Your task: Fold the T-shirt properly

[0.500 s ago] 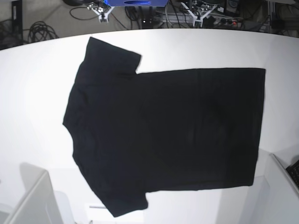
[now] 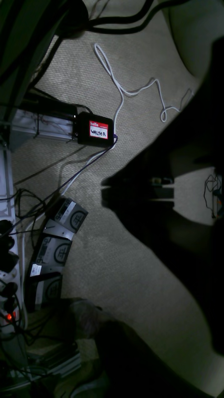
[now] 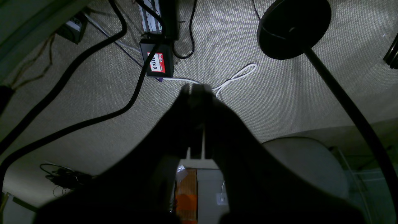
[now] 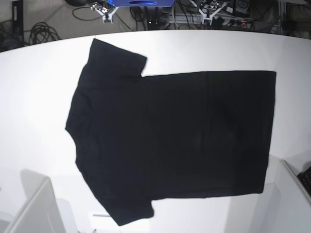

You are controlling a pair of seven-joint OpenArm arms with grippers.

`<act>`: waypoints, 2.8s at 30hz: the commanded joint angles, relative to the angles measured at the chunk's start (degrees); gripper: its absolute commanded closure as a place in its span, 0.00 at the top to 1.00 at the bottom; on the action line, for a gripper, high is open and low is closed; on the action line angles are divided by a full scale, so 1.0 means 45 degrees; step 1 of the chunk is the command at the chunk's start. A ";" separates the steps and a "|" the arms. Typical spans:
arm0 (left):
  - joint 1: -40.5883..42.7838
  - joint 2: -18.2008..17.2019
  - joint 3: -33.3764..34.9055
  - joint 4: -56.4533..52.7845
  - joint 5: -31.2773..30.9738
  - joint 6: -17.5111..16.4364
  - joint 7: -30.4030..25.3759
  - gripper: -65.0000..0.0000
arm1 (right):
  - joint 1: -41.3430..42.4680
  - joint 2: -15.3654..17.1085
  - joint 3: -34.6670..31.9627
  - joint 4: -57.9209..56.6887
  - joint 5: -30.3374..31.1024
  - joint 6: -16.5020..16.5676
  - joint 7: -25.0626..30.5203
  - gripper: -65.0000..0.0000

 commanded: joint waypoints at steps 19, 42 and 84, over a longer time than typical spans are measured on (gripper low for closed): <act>0.0077 0.0000 0.0007 0.0082 0.0017 0.0061 -0.0095 0.00 | -0.0403 0.0066 -0.0031 0.0601 -0.0031 -0.0085 -0.0036 0.00; 0.6328 -0.0938 -0.0442 0.8658 -0.0002 0.0042 -0.0076 0.00 | -0.5052 0.0242 0.0105 0.7713 0.0047 -0.0085 -0.1716 0.00; 1.1876 -0.1036 -0.5346 2.3759 -0.5023 0.0022 0.0042 0.00 | -0.7494 -0.0266 0.4599 2.5060 0.4872 0.2924 -0.7811 0.00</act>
